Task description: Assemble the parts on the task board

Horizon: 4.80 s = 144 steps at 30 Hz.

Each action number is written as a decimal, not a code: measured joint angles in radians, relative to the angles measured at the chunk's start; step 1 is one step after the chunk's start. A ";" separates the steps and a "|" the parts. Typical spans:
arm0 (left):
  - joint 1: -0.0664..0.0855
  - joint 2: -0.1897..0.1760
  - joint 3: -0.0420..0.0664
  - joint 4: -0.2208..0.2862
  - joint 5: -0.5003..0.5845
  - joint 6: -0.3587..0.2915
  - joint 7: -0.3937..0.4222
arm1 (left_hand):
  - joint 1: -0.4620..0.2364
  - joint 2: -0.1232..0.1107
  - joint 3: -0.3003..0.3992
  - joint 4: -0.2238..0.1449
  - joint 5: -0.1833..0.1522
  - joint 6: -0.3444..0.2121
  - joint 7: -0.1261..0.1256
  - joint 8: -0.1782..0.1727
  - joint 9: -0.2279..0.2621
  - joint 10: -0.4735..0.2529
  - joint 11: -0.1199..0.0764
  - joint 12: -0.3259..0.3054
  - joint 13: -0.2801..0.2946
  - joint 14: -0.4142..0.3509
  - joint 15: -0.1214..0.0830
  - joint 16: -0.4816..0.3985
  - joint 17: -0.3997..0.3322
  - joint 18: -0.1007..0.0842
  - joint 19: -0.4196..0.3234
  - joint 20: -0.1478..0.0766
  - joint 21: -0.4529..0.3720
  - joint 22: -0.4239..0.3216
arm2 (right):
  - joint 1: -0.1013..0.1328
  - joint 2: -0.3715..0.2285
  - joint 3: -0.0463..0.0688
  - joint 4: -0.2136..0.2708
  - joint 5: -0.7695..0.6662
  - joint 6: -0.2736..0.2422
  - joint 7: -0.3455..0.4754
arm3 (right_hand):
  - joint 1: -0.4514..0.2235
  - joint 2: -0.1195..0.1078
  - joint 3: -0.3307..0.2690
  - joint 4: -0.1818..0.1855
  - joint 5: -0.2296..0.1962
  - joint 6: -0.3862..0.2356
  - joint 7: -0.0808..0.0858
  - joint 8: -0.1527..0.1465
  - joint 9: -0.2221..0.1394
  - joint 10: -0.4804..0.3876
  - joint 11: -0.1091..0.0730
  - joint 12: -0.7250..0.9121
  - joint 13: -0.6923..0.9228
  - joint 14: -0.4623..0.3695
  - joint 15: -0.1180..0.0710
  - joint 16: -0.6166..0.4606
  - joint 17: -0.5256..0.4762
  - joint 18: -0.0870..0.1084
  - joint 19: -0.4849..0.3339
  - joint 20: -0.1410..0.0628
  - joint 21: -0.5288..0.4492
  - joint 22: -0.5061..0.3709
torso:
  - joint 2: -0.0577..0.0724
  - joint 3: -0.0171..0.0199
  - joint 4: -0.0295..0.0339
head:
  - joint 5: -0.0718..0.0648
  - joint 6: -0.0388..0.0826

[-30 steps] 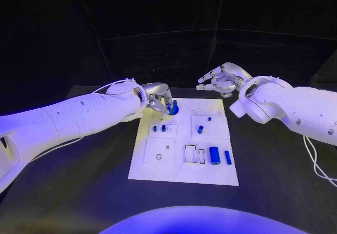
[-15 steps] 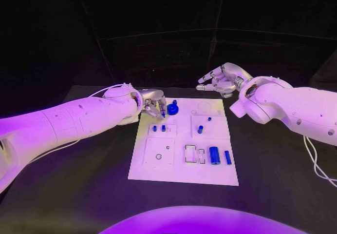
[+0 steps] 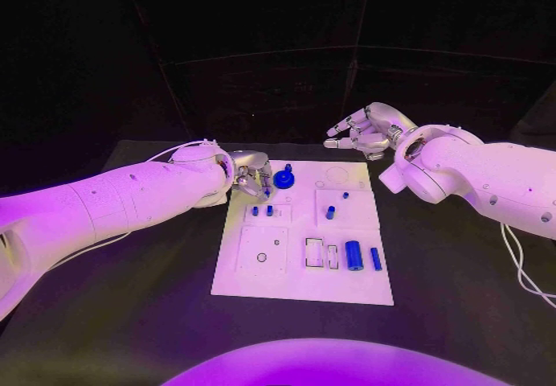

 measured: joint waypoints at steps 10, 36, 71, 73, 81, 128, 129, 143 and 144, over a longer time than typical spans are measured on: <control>0.000 0.002 0.000 -0.003 0.001 0.008 -0.008 | 0.000 0.000 0.003 -0.003 0.000 0.000 0.000 0.000 0.001 0.000 0.000 0.000 0.000 0.000 0.000 0.000 -0.002 0.000 0.000 0.000 0.000 0.000 | 0.000 0.000 0.000 0.000 0.000 0.000 0.000 | 0.000 0.000 0.000 0.000 0.000 0.000 0.000 0.000 0.000 0.000 0.000 0.000 0.000 0.000 0.000 0.000 0.000 0.000 0.000 0.000 0.000 0.000 | 0.000 0.0001 0.0004 | 0.000 -0.001; -0.001 0.009 -0.001 -0.018 0.002 0.018 -0.019 | -0.041 -0.041 0.017 -0.011 0.000 -0.096 0.027 -0.086 -0.007 -0.046 0.024 -0.065 -0.002 0.000 0.007 -0.011 -0.037 0.000 -0.010 0.010 -0.011 -0.007 | 0.000 -0.005 0.000 -0.001 -0.002 0.001 -0.002 | 0.000 0.000 0.000 0.000 0.000 0.000 0.000 0.000 0.000 -0.006 0.001 -0.009 -0.015 0.000 0.000 -0.005 0.000 0.000 -0.003 -0.003 0.000 -0.002 | -0.001 0.0002 0.0011 | -0.001 -0.002; 0.004 -0.229 0.028 0.133 1.085 -0.104 0.368 | -0.030 0.010 -0.007 0.010 0.023 -0.059 0.051 -0.060 0.009 -0.079 0.043 -0.011 0.006 -0.259 0.034 -0.329 -0.604 0.046 -0.237 0.030 -0.407 -0.351 | -0.114 -0.048 -0.002 -0.006 -0.834 0.145 -0.108 | 0.189 0.007 0.078 -0.060 -0.095 0.085 -0.004 -0.012 -0.003 -0.168 0.015 -0.875 -0.906 0.001 0.006 -0.157 -0.153 0.024 -0.062 0.006 -0.131 -0.193 | -0.001 -0.0008 0.0010 | -0.055 0.026; 0.003 -0.238 0.028 0.147 1.129 -0.104 0.379 | -0.031 0.010 -0.005 0.008 0.023 -0.059 0.051 -0.060 0.009 -0.079 0.043 -0.011 0.006 -0.265 0.032 -0.329 -0.605 0.046 -0.238 0.031 -0.408 -0.351 | -0.119 -0.045 -0.002 -0.006 -0.853 0.146 -0.111 | 0.187 0.005 0.084 -0.060 -0.095 0.085 -0.004 -0.012 -0.003 -0.175 0.022 -0.880 -0.917 0.000 0.007 -0.158 -0.155 0.024 -0.063 0.012 -0.135 -0.196 | -0.001 -0.0008 0.0011 | -0.056 0.027; 0.002 -0.254 0.027 0.181 1.229 -0.103 0.407 | -0.031 0.010 -0.005 0.008 0.023 -0.059 0.051 -0.054 0.009 -0.079 0.043 -0.011 0.006 -0.265 0.032 -0.333 -0.609 0.046 -0.244 0.030 -0.412 -0.354 | -0.132 -0.018 -0.002 -0.022 -0.894 0.150 -0.115 | 0.196 -0.005 0.147 -0.066 -0.143 0.078 0.003 -0.017 -0.003 -0.171 0.026 -0.899 -0.974 0.000 0.015 -0.162 -0.158 0.024 -0.062 0.012 -0.140 -0.203 | -0.001 -0.0008 0.0015 | -0.058 0.029; 0.001 -0.265 0.026 0.183 1.283 -0.107 0.410 | -0.030 0.010 0.001 0.001 0.028 -0.063 0.055 -0.054 0.008 -0.079 0.043 -0.008 0.003 -0.275 0.036 -0.341 -0.622 0.045 -0.247 0.033 -0.424 -0.359 | -0.145 -0.014 -0.002 -0.010 -0.867 0.096 -0.138 | 0.079 -0.070 0.618 -0.145 -0.206 0.184 -0.012 -0.015 -0.001 -0.035 0.007 -0.961 -1.026 0.000 0.000 -0.154 -0.160 0.023 -0.036 0.000 -0.108 -0.152 | 0.000 -0.0005 0.0005 | -0.058 0.023; 0.001 -0.265 0.026 0.182 1.283 -0.107 0.410 | -0.030 0.010 0.001 0.001 0.028 -0.063 0.055 -0.054 0.008 -0.079 0.043 -0.008 0.003 -0.275 0.036 -0.341 -0.622 0.045 -0.247 0.033 -0.424 -0.360 | -0.145 -0.017 -0.002 -0.006 -0.864 0.088 -0.138 | 0.079 -0.070 0.618 -0.145 -0.206 0.184 -0.012 -0.015 -0.001 -0.035 0.007 -0.961 -1.026 0.000 0.000 -0.154 -0.160 0.023 -0.036 0.000 -0.108 -0.152 | 0.000 -0.0005 0.0005 | -0.058 0.023; 0.001 -0.269 0.026 0.179 1.284 -0.107 0.404 | -0.030 0.010 0.004 -0.001 0.031 -0.063 0.055 -0.054 0.008 -0.082 0.047 -0.003 0.002 -0.275 0.036 -0.341 -0.623 0.045 -0.247 0.033 -0.424 -0.360 | -0.142 -0.093 0.000 0.122 -0.812 0.005 -0.137 | 0.068 -0.081 0.638 -0.155 -0.206 0.184 -0.012 -0.015 -0.002 -0.035 0.007 -0.967 -1.025 0.000 0.000 -0.149 -0.156 0.023 -0.036 0.000 -0.108 -0.147 | 0.000 -0.0010 0.0006 | -0.055 0.025; 0.001 -0.269 0.026 0.179 1.284 -0.107 0.404 | -0.030 0.010 0.004 -0.001 0.031 -0.063 0.055 -0.054 0.008 -0.082 0.047 -0.003 0.002 -0.275 0.036 -0.341 -0.623 0.045 -0.247 0.033 -0.424 -0.360 | -0.141 -0.096 0.001 0.142 -0.807 0.000 -0.137 | 0.068 -0.081 0.638 -0.155 -0.206 0.184 -0.012 -0.015 -0.002 -0.035 0.007 -0.967 -1.025 0.000 0.000 -0.147 -0.156 0.023 -0.036 0.000 -0.108 -0.147 | 0.000 -0.0009 0.0006 | -0.054 0.025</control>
